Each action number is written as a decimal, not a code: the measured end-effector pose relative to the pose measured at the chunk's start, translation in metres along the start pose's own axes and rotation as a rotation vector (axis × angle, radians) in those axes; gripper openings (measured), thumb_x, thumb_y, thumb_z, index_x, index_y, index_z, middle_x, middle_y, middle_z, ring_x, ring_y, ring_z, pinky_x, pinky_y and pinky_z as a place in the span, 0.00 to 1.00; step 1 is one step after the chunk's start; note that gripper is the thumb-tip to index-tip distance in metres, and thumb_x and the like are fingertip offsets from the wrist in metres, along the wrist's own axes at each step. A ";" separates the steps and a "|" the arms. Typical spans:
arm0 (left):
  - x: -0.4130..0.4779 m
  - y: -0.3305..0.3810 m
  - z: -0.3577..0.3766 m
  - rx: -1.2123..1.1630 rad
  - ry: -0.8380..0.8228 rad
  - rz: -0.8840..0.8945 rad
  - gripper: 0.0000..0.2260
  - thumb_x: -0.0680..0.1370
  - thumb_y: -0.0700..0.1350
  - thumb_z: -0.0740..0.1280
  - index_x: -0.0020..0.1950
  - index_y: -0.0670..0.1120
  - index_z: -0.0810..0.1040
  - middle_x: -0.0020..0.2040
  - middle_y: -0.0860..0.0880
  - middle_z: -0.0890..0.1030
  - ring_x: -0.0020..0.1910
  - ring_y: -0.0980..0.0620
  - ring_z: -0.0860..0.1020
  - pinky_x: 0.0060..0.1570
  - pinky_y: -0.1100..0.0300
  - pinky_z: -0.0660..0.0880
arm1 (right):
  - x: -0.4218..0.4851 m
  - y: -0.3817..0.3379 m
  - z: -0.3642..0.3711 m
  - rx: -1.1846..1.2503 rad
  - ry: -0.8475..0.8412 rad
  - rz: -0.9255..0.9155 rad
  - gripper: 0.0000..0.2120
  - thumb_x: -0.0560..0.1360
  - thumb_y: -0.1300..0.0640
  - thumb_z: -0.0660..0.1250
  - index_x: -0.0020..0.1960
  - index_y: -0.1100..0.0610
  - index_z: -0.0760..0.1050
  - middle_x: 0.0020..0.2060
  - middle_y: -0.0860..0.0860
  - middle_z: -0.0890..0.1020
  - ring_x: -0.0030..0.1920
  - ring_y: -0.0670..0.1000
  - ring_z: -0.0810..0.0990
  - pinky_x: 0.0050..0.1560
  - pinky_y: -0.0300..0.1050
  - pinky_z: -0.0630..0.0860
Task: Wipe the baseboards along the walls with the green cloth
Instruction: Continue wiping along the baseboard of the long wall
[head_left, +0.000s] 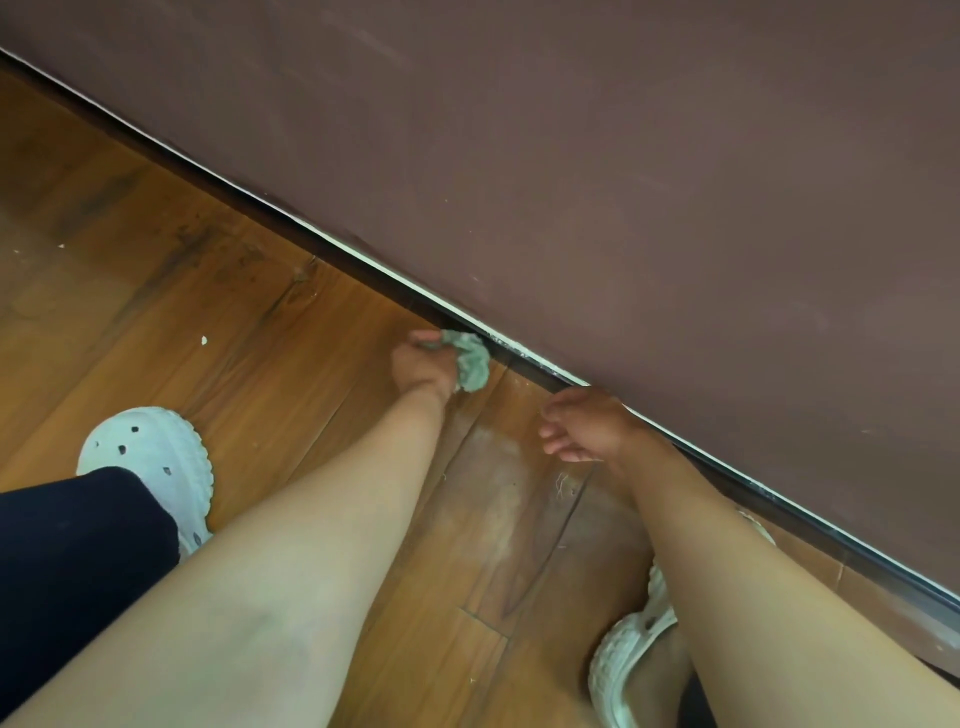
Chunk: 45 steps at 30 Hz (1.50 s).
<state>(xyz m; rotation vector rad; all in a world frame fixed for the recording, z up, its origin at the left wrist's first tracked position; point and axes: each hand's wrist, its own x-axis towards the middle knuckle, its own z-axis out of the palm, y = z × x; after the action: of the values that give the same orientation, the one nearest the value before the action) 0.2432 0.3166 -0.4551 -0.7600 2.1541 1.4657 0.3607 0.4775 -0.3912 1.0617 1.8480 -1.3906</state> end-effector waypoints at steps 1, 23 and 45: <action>0.004 0.001 -0.006 -0.040 0.038 -0.028 0.15 0.76 0.38 0.70 0.62 0.46 0.80 0.60 0.43 0.83 0.59 0.42 0.82 0.61 0.49 0.80 | 0.000 0.001 0.000 0.002 -0.004 0.001 0.06 0.81 0.57 0.63 0.56 0.54 0.77 0.42 0.52 0.83 0.38 0.51 0.84 0.51 0.48 0.81; -0.015 0.027 -0.006 -0.605 -0.031 -0.298 0.13 0.71 0.41 0.79 0.54 0.42 0.83 0.48 0.47 0.85 0.37 0.54 0.82 0.35 0.63 0.80 | -0.012 -0.011 0.005 -0.006 0.014 -0.027 0.03 0.80 0.57 0.64 0.52 0.53 0.76 0.42 0.53 0.83 0.41 0.52 0.83 0.48 0.46 0.80; -0.029 0.023 0.002 -0.161 -0.212 -0.089 0.09 0.75 0.39 0.76 0.50 0.38 0.79 0.43 0.42 0.83 0.30 0.54 0.79 0.30 0.67 0.79 | -0.013 -0.013 0.001 0.019 0.048 -0.021 0.09 0.80 0.56 0.65 0.58 0.55 0.78 0.43 0.53 0.84 0.41 0.52 0.83 0.51 0.49 0.81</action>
<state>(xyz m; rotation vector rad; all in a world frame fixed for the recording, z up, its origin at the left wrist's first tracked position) 0.2507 0.3310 -0.4221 -0.7106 1.8405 1.6099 0.3561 0.4719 -0.3741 1.0971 1.8884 -1.4083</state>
